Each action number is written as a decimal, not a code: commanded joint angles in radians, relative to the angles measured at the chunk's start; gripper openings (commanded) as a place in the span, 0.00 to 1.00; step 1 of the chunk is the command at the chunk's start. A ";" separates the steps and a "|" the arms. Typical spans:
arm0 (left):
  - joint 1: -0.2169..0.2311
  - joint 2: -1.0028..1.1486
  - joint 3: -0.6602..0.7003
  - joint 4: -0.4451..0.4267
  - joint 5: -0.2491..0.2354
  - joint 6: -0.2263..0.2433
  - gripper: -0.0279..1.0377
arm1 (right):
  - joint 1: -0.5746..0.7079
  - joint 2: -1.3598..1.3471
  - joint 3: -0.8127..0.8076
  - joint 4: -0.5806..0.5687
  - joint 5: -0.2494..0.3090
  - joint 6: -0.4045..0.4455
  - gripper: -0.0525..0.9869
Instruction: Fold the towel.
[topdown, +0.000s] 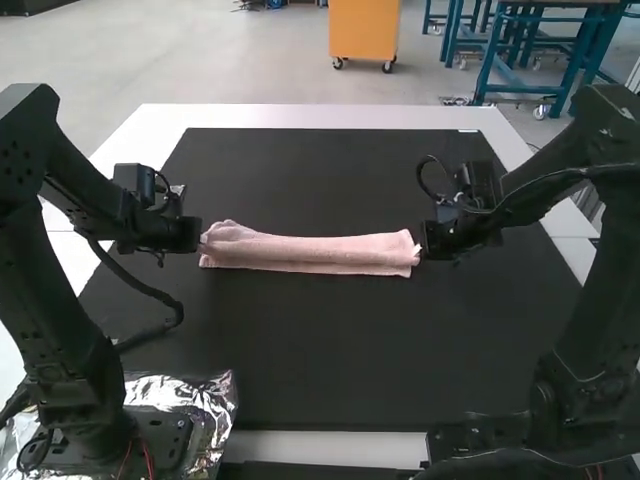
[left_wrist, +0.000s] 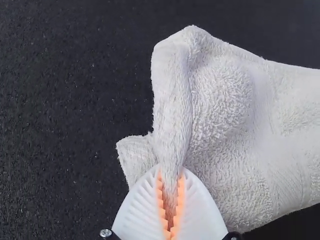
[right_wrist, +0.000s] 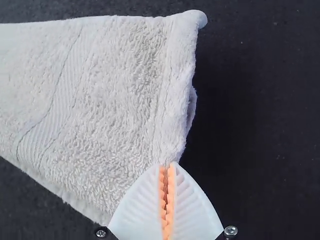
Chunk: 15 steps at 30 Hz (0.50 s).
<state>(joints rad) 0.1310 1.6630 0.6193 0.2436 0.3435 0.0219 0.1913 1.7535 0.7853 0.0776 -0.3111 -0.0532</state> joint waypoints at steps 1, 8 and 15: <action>0.021 -0.022 -0.030 0.040 -0.044 0.001 0.06 | -0.010 -0.025 -0.017 0.005 0.024 0.015 0.33; 0.024 -0.028 -0.016 0.019 -0.043 -0.040 0.94 | -0.013 -0.051 0.042 -0.033 0.026 0.016 0.92; 0.035 -0.052 0.020 0.016 0.037 -0.155 0.94 | 0.013 -0.060 0.069 -0.039 0.032 0.039 0.92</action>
<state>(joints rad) 0.1535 1.6543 0.6025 0.2520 0.3347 -0.0704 0.1921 1.7172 0.8402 0.0391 -0.2947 -0.0303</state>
